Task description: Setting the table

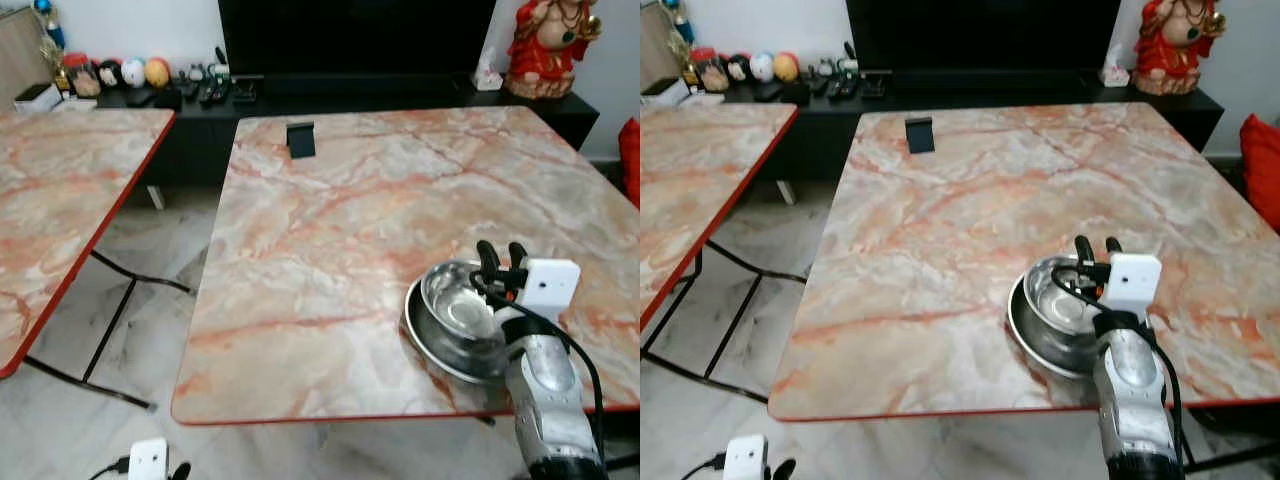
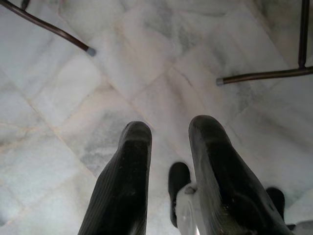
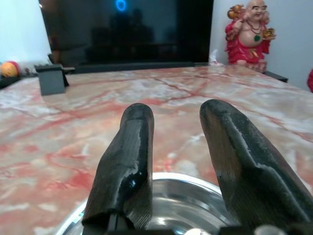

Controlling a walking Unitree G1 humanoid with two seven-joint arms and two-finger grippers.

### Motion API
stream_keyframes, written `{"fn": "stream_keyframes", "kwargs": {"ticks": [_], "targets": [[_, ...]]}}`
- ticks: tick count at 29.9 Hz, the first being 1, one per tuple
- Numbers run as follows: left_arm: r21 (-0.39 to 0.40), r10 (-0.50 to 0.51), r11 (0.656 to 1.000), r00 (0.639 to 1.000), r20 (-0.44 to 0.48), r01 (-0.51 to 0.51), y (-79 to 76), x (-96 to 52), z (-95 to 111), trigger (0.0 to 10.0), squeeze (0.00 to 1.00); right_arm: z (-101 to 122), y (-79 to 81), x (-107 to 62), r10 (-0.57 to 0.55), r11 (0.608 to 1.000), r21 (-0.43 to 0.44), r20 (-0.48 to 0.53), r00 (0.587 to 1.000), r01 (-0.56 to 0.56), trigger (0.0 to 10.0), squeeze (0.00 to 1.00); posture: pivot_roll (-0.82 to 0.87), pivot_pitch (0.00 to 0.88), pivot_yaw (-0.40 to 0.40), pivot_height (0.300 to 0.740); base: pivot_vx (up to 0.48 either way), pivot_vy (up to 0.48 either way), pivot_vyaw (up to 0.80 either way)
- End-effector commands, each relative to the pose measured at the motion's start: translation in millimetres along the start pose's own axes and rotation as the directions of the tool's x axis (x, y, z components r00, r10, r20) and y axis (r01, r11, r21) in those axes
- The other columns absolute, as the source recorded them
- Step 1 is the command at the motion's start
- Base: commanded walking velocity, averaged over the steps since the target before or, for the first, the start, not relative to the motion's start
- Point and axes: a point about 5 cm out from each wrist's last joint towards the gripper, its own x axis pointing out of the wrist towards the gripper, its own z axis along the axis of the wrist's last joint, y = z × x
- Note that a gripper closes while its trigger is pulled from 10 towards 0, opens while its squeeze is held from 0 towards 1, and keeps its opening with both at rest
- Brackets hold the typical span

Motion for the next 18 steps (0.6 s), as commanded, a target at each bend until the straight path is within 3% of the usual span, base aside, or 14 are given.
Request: {"fn": "stream_keyframes", "kwargs": {"ticks": [1, 18], "targets": [[-0.013, 0.001, 1.000, 1.000, -0.007, -0.001, 2.1, -0.7, -1.7, 10.0, 0.00, 3.8, 4.9, 1.7, 0.020, 1.000, 0.016, 0.016, 1.000, -0.020, 10.0, 0.00, -0.11, 0.000, 0.032, 0.740, 0.000, 0.000, 0.00], [-0.030, -0.002, 1.000, 1.000, -0.008, 0.002, 1.2, -0.4, -1.8, 10.0, 0.00, 4.5, 7.9, 3.1, 0.031, 0.999, 0.028, 0.019, 0.999, -0.032, 10.0, 0.00, -0.11, 0.000, 0.030, 0.740, 0.000, 0.000, 0.00]]}}
